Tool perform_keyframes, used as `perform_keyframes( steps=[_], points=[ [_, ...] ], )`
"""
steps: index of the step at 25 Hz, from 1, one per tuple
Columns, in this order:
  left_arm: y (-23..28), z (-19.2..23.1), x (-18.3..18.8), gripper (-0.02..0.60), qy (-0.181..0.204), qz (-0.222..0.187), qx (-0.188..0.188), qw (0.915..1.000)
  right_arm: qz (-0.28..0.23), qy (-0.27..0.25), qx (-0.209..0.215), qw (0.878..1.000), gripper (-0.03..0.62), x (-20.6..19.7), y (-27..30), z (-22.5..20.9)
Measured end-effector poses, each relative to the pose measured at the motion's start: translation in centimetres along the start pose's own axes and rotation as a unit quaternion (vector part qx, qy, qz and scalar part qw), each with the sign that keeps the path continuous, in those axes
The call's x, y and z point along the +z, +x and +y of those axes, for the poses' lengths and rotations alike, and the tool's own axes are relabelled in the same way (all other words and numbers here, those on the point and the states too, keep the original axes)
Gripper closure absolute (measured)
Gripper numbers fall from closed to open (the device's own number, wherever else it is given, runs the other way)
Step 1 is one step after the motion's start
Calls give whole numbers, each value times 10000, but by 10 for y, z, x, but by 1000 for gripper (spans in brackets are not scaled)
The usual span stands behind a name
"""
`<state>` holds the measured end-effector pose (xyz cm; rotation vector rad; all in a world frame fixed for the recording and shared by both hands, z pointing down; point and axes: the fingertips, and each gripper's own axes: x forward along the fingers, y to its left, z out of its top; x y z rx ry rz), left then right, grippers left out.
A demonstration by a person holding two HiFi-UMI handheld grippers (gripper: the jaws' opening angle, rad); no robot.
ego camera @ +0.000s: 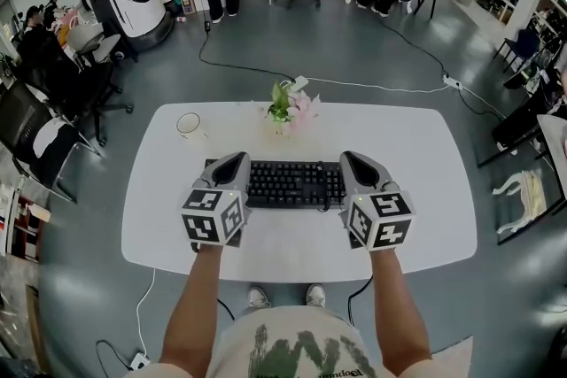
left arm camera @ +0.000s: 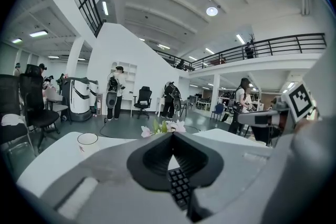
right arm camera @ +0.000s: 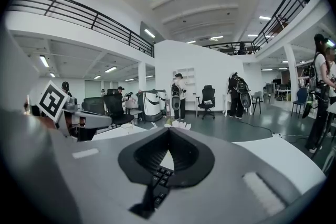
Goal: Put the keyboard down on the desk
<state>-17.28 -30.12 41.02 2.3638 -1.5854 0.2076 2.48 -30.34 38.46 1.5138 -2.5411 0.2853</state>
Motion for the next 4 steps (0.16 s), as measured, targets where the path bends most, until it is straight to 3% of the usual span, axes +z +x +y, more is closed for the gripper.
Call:
perform_keyframes(
  steps=[4],
  points=[
    [0, 4, -3, 578, -27, 12, 32, 10000, -3, -15, 8, 10000, 595, -1, 1, 1]
  ],
)
